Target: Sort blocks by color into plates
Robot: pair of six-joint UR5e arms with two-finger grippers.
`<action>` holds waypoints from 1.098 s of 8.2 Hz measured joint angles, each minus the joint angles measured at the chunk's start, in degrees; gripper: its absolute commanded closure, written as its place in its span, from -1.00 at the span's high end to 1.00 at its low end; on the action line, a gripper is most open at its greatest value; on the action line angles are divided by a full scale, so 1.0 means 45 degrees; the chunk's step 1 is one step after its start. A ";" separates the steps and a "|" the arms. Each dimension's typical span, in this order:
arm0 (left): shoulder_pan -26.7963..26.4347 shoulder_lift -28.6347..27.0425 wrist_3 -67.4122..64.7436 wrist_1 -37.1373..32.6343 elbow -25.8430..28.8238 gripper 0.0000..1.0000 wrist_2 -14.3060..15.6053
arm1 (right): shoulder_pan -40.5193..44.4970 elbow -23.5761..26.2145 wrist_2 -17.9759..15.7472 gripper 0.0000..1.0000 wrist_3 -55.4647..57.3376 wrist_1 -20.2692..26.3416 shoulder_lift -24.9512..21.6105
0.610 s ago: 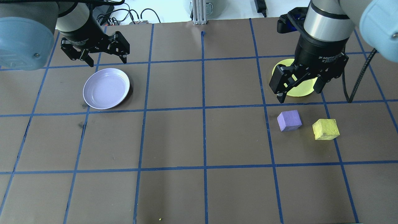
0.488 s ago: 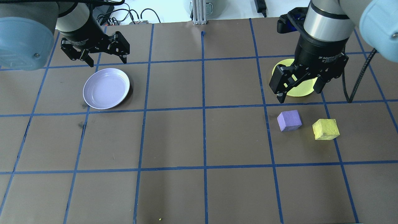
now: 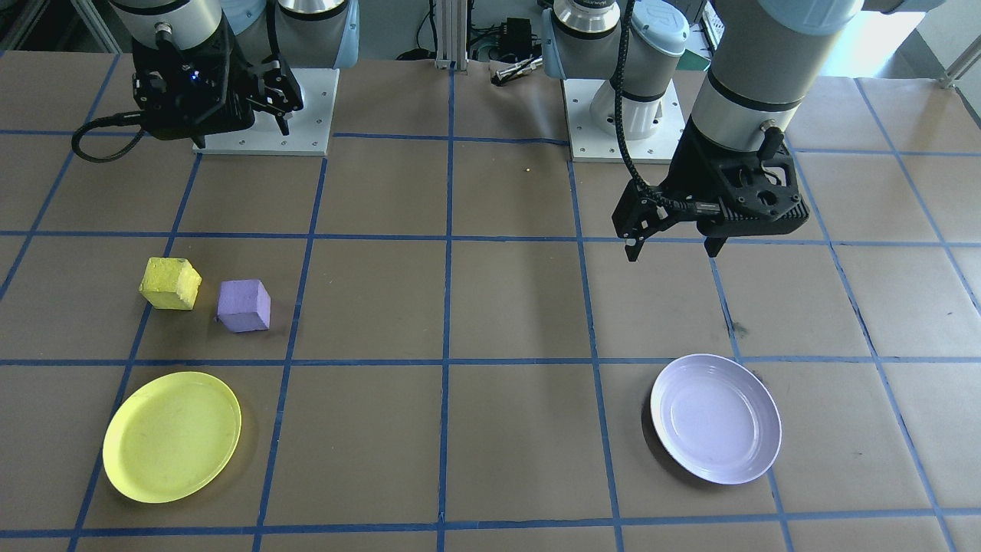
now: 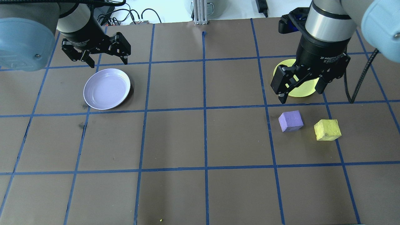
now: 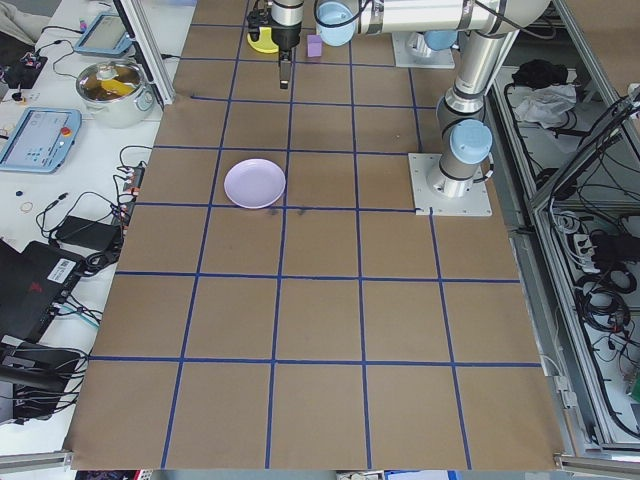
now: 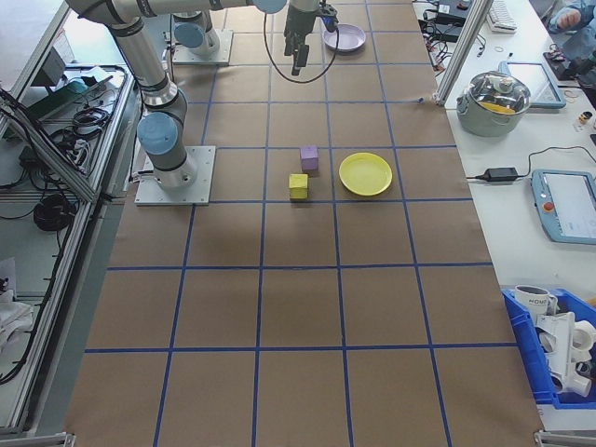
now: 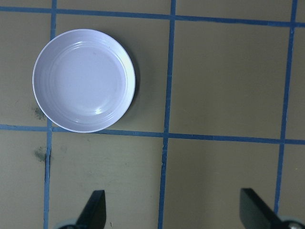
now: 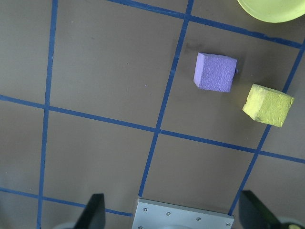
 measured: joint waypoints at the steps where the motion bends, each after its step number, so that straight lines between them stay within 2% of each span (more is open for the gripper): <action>1: 0.0000 -0.0005 -0.0006 0.0009 -0.0005 1.00 0.0000 | 0.0000 0.0015 0.0000 1.00 -0.0044 -0.0028 0.0021; 6: 0.0002 0.0121 -0.0176 0.0034 -0.0008 1.00 0.0004 | -0.0054 0.0295 -0.0067 1.00 -0.0141 -0.0156 0.0075; 8: 0.0002 0.0196 -0.0215 0.0061 -0.0008 1.00 -0.0007 | -0.0578 0.0898 -0.1053 1.00 -0.0484 -0.0577 0.0097; 9: 0.0007 0.0178 -0.0216 0.0201 -0.0010 1.00 -0.0007 | -0.0999 0.1776 -0.1517 1.00 -0.0974 -0.1491 0.0039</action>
